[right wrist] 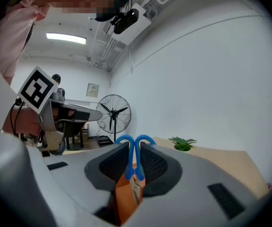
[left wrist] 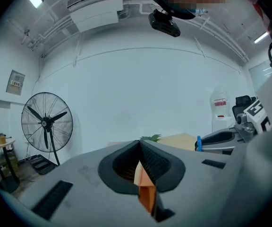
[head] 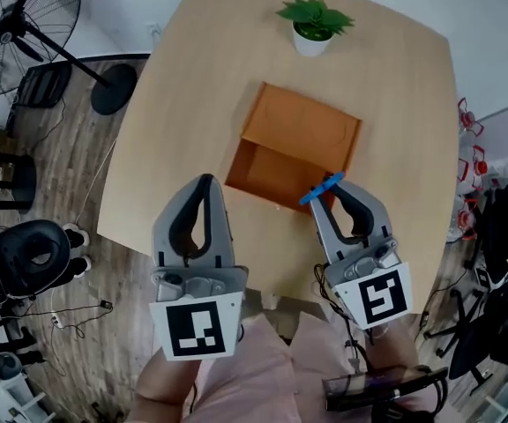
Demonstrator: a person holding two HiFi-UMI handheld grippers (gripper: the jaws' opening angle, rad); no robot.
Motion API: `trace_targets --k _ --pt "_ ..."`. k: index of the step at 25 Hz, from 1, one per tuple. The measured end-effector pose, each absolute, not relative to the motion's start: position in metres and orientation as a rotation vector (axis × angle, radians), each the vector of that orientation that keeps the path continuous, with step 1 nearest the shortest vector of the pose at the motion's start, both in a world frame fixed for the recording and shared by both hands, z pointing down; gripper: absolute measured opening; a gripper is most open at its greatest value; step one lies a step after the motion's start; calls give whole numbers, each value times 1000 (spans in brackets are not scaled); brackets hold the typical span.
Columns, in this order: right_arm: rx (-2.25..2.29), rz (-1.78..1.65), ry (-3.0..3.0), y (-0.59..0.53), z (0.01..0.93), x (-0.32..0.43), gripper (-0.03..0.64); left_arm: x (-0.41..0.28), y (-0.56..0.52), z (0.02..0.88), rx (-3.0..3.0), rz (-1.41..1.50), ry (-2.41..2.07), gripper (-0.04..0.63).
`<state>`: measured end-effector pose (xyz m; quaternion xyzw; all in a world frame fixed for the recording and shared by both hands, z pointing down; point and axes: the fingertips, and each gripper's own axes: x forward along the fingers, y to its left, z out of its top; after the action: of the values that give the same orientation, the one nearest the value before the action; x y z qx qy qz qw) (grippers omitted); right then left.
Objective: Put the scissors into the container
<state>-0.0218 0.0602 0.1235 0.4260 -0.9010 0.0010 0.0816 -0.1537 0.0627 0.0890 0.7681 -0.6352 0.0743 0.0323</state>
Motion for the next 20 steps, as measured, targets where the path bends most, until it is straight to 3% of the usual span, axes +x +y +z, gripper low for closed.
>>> trace_targets --k 20 --pt "1187 240 -2531 39 246 -19 77 -160 27 180 2295 373 -1814 5"
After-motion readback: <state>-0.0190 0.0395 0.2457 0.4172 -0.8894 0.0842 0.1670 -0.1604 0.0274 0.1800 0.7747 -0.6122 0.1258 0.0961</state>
